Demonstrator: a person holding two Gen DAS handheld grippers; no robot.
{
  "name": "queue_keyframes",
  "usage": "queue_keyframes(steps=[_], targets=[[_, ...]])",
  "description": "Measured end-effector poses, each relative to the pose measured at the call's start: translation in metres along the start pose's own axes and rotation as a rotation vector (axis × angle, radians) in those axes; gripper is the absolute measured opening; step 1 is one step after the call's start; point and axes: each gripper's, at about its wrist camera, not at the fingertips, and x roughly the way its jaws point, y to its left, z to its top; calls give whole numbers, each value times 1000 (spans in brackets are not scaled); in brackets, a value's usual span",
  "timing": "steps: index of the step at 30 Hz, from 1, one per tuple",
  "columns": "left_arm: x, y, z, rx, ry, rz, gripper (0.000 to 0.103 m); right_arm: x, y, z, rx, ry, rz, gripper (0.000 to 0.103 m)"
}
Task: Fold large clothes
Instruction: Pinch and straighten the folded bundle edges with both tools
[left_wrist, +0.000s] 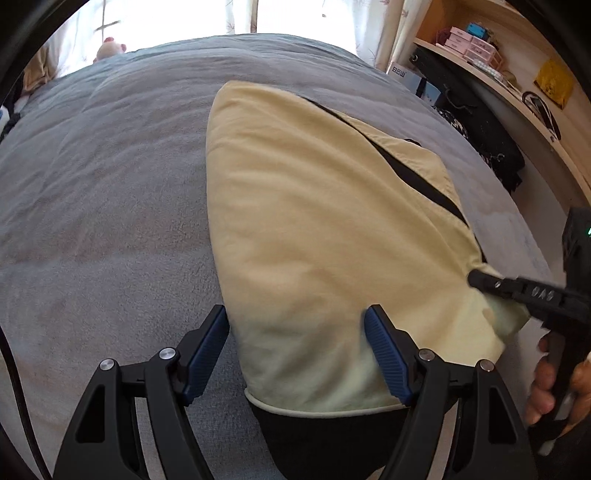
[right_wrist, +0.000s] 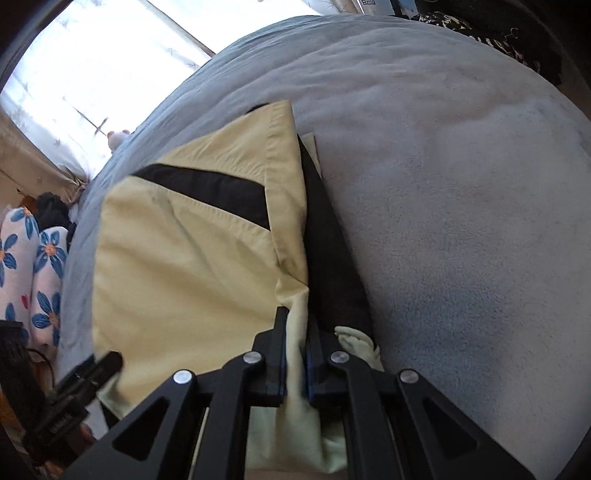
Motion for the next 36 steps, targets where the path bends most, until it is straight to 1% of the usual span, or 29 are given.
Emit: queue_keyframes(steps=[2, 3, 4, 6, 8, 13, 15, 17, 18, 19, 20, 21, 22, 23, 24, 25, 28, 30, 33, 35, 36], targets=[[-3, -1, 4, 18, 1, -1, 74, -10, 5, 10, -16, -12, 0, 13], [-4, 0, 6, 8, 4, -10, 74, -12, 9, 16, -24, -26, 7, 24], [-5, 2, 10, 2, 5, -18, 74, -16, 12, 25, -28, -45, 20, 40], [-7, 9, 19, -22, -8, -45, 74, -17, 15, 41, -17, -74, 31, 53], [-6, 15, 29, -55, -16, -61, 74, -8, 17, 57, -10, -77, 34, 53], [5, 36, 58, -136, -25, -90, 74, 29, 14, 90, 0, -18, 5, 53], [13, 43, 68, -153, -16, -87, 74, 40, 14, 101, -12, -6, -11, 53], [21, 48, 75, -162, -5, -81, 74, 49, 18, 106, -41, -11, -23, 51], [26, 49, 78, -165, 3, -77, 74, 52, 20, 108, -62, -20, -31, 36], [30, 50, 79, -168, 8, -78, 74, 55, 25, 110, -99, -20, -58, 11], [34, 51, 81, -172, 13, -82, 74, 57, 28, 110, -129, -20, -62, 4], [37, 52, 84, -176, 14, -82, 73, 54, 32, 110, -167, -42, -86, 4], [39, 53, 86, -177, 13, -88, 65, 50, 35, 110, -189, -66, -114, 3], [40, 51, 89, -172, 9, -95, 63, 41, 33, 111, -187, -108, -120, 3], [40, 47, 90, -165, -2, -80, 63, 35, 30, 111, -175, -132, -114, 3], [43, 43, 90, -152, -9, -63, 63, 37, 26, 112, -163, -138, -119, 3], [56, 34, 88, -116, -13, 8, 64, 66, 11, 107, -150, -61, -173, 2], [60, 31, 88, -97, -22, 31, 65, 72, 9, 105, -154, -40, -182, 2], [56, 33, 94, -107, -13, 38, 65, 54, 16, 110, -148, -43, -206, 5], [43, 31, 95, -99, -40, 85, 65, 35, 25, 109, -182, -85, -244, 5], [34, 28, 94, -91, -58, 111, 65, 24, 30, 104, -199, -105, -248, 5]])
